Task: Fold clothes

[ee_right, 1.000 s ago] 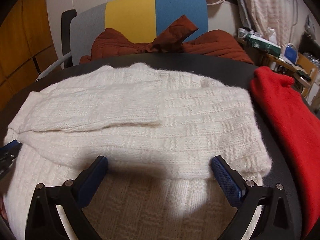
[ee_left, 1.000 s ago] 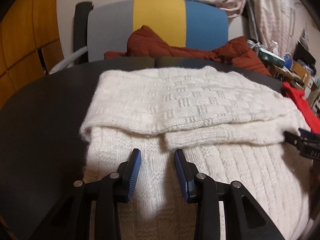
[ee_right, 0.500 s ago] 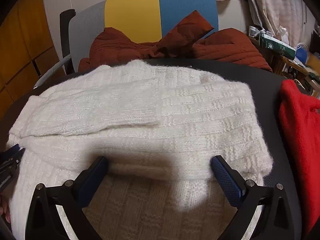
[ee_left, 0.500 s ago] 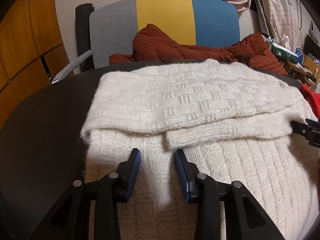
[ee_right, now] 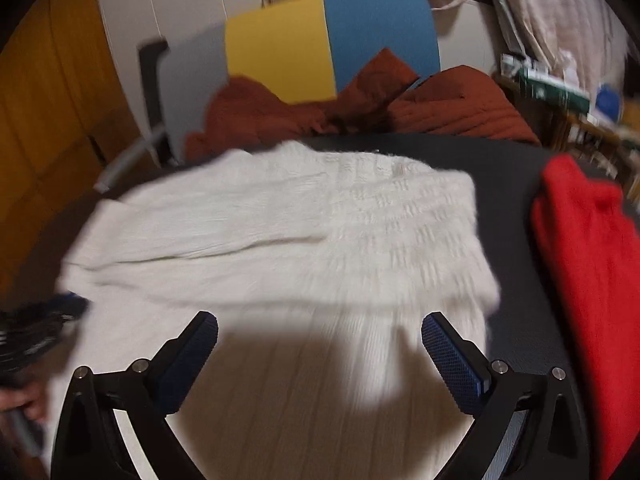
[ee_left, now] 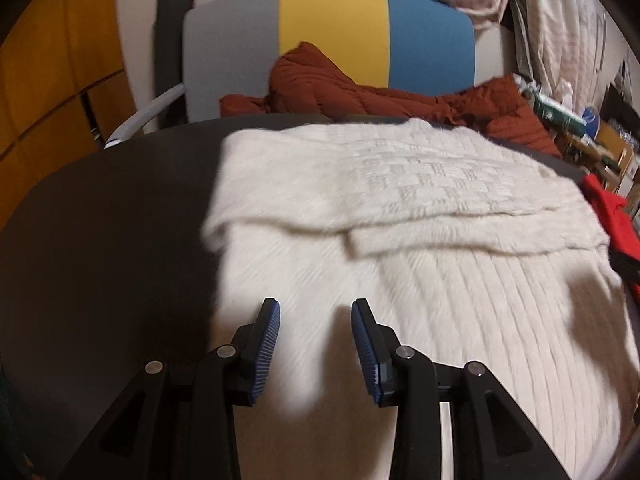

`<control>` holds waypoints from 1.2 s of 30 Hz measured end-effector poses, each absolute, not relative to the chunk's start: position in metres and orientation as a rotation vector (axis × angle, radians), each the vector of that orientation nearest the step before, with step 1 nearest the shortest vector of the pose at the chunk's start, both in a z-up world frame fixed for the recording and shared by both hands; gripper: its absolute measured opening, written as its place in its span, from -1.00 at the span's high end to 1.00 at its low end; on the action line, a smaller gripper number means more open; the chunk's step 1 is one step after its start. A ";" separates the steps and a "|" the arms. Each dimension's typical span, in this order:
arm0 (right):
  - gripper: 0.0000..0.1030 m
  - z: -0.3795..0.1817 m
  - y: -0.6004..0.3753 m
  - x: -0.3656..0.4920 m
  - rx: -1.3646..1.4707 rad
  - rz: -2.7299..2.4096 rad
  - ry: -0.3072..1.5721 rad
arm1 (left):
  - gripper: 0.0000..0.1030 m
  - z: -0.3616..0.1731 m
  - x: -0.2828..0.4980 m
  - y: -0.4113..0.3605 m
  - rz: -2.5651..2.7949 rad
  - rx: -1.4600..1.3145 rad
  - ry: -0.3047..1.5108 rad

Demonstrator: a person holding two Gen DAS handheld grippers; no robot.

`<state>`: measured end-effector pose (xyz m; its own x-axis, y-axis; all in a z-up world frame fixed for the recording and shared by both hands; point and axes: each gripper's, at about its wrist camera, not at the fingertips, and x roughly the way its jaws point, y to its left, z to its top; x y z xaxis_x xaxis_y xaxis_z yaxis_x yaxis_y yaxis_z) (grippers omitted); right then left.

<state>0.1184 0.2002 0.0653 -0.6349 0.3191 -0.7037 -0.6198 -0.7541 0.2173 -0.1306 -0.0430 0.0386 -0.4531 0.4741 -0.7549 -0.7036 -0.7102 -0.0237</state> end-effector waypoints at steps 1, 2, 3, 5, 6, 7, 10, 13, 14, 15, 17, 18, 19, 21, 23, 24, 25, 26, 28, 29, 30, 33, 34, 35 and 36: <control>-1.00 0.065 0.193 0.134 -0.889 2.363 0.642 | 0.27 0.040 -0.127 -0.055 2.182 -1.000 0.364; -1.00 0.065 0.186 0.148 -0.879 2.361 0.663 | 0.27 0.040 -0.123 -0.068 2.192 -0.999 0.342; -1.00 0.066 0.179 0.163 -0.869 2.357 0.682 | 0.27 0.039 -0.121 -0.084 2.202 -1.000 0.314; -1.00 0.063 0.167 0.194 -0.837 2.352 0.733 | 0.27 0.036 -0.118 -0.114 2.219 -1.022 0.255; -1.00 0.061 0.166 0.206 -0.821 2.343 0.772 | 0.27 0.033 -0.116 -0.128 2.218 -1.046 0.217; -1.00 0.060 0.164 0.219 -0.805 2.333 0.811 | 0.27 0.030 -0.114 -0.138 2.210 -1.071 0.182; -1.00 0.054 0.158 0.256 -0.758 2.300 0.927 | 0.25 0.024 -0.103 -0.170 2.187 -1.092 0.082; -1.00 0.045 0.153 0.289 -0.706 2.269 1.075 | 0.24 0.023 -0.087 -0.196 2.151 -1.073 0.023; -0.99 0.041 0.152 0.297 -0.689 2.270 1.129 | 0.24 0.022 -0.082 -0.202 2.135 -1.070 0.013; -0.96 0.038 0.149 0.304 -0.673 2.275 1.181 | 0.24 0.021 -0.078 -0.208 2.113 -1.074 0.002; -0.83 0.030 0.145 0.312 -0.645 2.298 1.282 | 0.23 0.021 -0.075 -0.215 2.063 -1.091 -0.024; -0.72 0.026 0.141 0.314 -0.646 2.309 1.307 | 0.22 0.020 -0.073 -0.217 2.034 -1.103 -0.041; -0.66 0.023 0.138 0.313 -0.654 2.320 1.322 | 0.22 0.018 -0.073 -0.219 2.008 -1.114 -0.061; -0.55 0.018 0.131 0.313 -0.671 2.342 1.352 | 0.22 0.016 -0.073 -0.223 1.963 -1.131 -0.108; -0.55 0.012 0.124 0.312 -0.688 2.363 1.382 | 0.22 0.014 -0.071 -0.226 1.930 -1.144 -0.142; -0.55 0.011 0.120 0.310 -0.710 2.376 1.377 | 0.22 0.013 -0.070 -0.227 1.915 -1.149 -0.155; -0.55 0.010 0.116 0.307 -0.740 2.390 1.363 | 0.22 0.012 -0.069 -0.228 1.901 -1.155 -0.168; -0.55 0.008 0.113 0.304 -0.770 2.405 1.349 | 0.22 0.012 -0.068 -0.228 1.890 -1.158 -0.173; -0.55 0.006 0.111 0.302 -0.797 2.406 1.348 | 0.22 0.011 -0.066 -0.227 1.876 -1.166 -0.163; -0.55 0.005 0.110 0.301 -0.809 2.405 1.350 | 0.22 0.011 -0.065 -0.227 1.870 -1.173 -0.159; -0.52 0.003 0.109 0.301 -0.820 2.403 1.352 | 0.22 0.010 -0.065 -0.227 1.865 -1.180 -0.157; -0.38 0.000 0.107 0.298 -0.853 2.398 1.357 | 0.22 0.009 -0.063 -0.227 1.851 -1.204 -0.157; -0.34 -0.002 0.107 0.297 -0.864 2.396 1.359 | 0.24 0.009 -0.062 -0.227 1.849 -1.211 -0.154; -0.27 -0.003 0.106 0.297 -0.876 2.394 1.361 | 0.27 0.008 -0.061 -0.227 1.849 -1.216 -0.149; -0.18 -0.004 0.106 0.296 -0.887 2.392 1.363 | 0.27 0.008 -0.061 -0.226 1.849 -1.222 -0.144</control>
